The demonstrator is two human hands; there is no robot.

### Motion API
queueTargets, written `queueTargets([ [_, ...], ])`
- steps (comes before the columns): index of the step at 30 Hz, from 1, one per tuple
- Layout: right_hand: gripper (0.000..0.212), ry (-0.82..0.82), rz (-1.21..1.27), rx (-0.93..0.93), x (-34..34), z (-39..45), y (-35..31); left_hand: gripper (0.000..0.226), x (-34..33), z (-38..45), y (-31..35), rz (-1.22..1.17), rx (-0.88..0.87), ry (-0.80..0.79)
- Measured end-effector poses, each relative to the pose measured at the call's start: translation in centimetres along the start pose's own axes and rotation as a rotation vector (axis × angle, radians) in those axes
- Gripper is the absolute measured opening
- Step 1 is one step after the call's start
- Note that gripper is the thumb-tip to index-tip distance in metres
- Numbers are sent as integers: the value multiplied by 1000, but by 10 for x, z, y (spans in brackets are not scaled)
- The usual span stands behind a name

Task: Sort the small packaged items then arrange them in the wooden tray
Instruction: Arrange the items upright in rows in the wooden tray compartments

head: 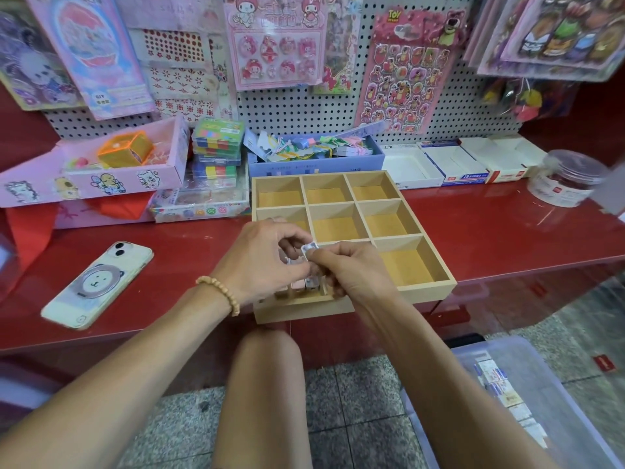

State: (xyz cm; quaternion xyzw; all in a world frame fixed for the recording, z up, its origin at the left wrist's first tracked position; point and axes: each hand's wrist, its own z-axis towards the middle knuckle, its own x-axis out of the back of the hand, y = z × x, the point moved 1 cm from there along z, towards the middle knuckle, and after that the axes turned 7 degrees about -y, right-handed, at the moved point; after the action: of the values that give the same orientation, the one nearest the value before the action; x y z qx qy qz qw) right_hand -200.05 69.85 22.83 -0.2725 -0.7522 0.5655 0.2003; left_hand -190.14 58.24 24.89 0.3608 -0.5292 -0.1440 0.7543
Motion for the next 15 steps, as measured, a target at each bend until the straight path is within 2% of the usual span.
queueTargets([
  [3,29,-40,-32,11,-8,0,-4,31,6,2,-1,116,-9,-31],
  [6,25,-58,-131,6,-7,-1,-7,30,16,0,-5,259,-7,-84],
  [10,22,50,-204,9,15,1,-4,34,24,-9,-25,507,118,-282],
  [15,17,153,-205,60,42,2,-7,24,9,-10,-39,540,157,-357],
])
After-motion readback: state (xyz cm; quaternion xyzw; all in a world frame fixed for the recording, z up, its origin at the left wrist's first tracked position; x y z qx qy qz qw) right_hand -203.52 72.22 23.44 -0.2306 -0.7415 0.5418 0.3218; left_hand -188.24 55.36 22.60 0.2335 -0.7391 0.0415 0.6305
